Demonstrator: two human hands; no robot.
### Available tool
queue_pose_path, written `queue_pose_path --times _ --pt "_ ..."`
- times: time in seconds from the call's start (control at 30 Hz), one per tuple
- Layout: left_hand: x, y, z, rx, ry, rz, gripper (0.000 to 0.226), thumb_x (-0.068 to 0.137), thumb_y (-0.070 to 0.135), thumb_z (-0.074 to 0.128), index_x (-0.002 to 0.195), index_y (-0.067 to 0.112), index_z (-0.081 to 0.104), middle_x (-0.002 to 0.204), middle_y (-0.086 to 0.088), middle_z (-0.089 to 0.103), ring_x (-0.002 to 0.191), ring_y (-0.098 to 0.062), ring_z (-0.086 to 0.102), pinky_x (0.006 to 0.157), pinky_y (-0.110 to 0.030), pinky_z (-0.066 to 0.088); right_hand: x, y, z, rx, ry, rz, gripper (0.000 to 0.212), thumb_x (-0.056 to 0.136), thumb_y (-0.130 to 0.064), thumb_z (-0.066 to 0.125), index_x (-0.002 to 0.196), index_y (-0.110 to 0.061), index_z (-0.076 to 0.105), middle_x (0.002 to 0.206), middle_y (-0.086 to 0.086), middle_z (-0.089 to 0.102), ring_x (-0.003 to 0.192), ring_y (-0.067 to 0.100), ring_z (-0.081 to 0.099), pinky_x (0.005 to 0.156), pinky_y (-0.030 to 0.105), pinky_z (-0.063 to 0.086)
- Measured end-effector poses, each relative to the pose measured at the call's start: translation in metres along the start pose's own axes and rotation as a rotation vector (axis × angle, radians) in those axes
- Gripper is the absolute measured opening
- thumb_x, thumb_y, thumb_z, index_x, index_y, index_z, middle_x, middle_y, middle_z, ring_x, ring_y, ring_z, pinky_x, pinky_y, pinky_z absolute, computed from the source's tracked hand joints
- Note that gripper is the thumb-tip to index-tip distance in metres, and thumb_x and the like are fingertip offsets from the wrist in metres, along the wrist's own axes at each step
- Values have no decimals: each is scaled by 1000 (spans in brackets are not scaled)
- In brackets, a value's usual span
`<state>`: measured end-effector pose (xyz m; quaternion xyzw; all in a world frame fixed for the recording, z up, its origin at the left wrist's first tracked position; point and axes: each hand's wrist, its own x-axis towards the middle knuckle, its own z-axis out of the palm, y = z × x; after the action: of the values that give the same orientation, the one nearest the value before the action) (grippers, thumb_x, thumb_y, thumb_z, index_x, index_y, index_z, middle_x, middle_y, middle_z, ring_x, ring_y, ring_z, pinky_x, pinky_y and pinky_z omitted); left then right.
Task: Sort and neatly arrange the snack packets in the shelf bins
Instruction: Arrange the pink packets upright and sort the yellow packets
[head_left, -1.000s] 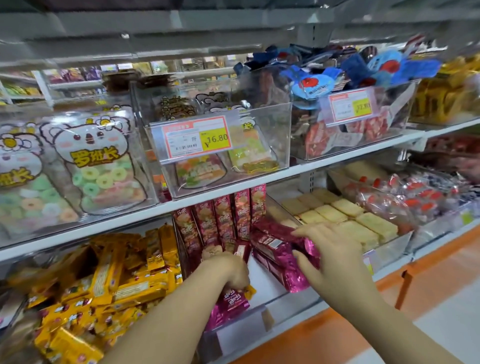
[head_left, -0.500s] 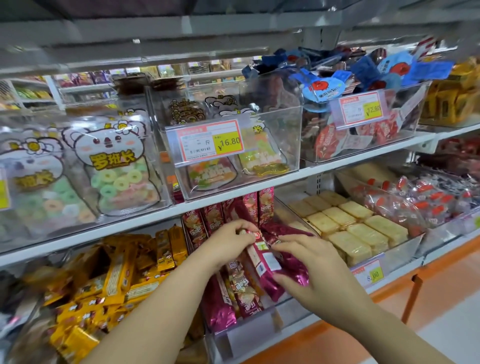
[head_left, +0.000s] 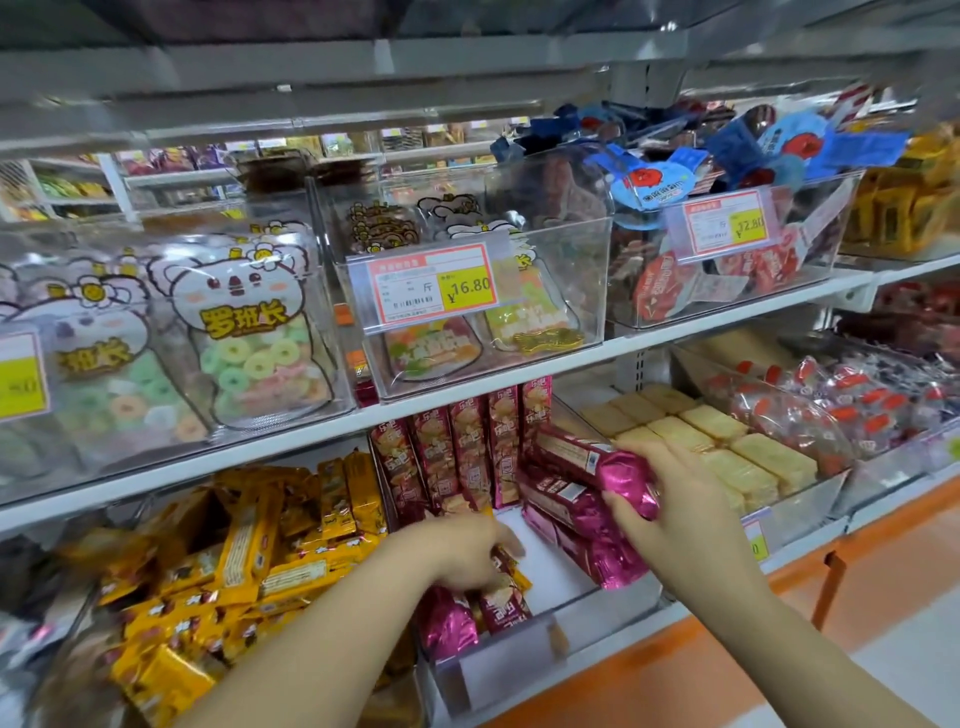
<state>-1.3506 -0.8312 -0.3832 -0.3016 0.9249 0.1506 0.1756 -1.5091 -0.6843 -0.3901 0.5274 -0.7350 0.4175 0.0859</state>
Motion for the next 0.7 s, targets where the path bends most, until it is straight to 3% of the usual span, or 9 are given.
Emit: queue_pose_path --times 0.07,0.2,0.27,0.37,0.47,0.57,0.63,0.7 --pt "0 6 5 148 -153 -18 58 89 11 54 140 35 41 145 -5 35 122 -28 46 94 -31 44 0 1 2 -73 16 -22 38 77 -20 72 113 -21 59 102 -9 57 94 17 52 79 28 38" --pt "5 19 10 339 -190 -101 69 88 7 56 142 42 32 156 -4 -1 134 -38 31 102 -45 39 0 2 3 -92 11 1 36 80 -24 70 114 -22 59 104 -7 60 95 19 53 80 31 42" --pt "8 18 16 358 -158 -112 64 88 6 56 139 40 38 154 -5 6 131 -39 33 101 -48 38 0 3 3 -92 5 10 37 81 -27 69 115 -22 58 105 -8 60 96 17 53 82 32 44" --pt "10 11 20 220 41 -59 47 87 6 54 125 34 52 141 -4 29 115 -34 47 91 -44 45 0 4 2 -72 -4 28 39 81 -28 68 118 -23 56 106 -9 59 97 16 53 84 32 44" --pt "7 4 16 72 313 9 49 89 16 58 131 36 44 138 4 36 115 -29 51 93 -44 46 0 6 2 -55 -14 37 40 82 -28 68 119 -23 55 105 -10 58 98 16 52 84 30 42" --pt "2 0 10 -72 569 62 53 91 13 55 137 35 39 139 10 37 118 -22 51 98 -36 43 0 6 2 -39 -7 31 41 82 -28 68 120 -24 55 105 -11 56 100 15 52 86 29 42" --pt "1 -3 7 -246 661 72 53 92 13 55 139 32 39 140 8 40 123 -16 46 101 -26 36 -1 4 1 -21 23 17 41 81 -26 69 120 -23 55 107 -11 56 102 14 51 87 28 40" --pt "2 -3 4 -446 686 112 48 91 17 59 133 33 45 133 8 49 118 -11 50 99 -24 38 -1 1 0 3 59 -6 42 80 -22 70 120 -22 56 110 -9 57 105 14 50 88 27 36"
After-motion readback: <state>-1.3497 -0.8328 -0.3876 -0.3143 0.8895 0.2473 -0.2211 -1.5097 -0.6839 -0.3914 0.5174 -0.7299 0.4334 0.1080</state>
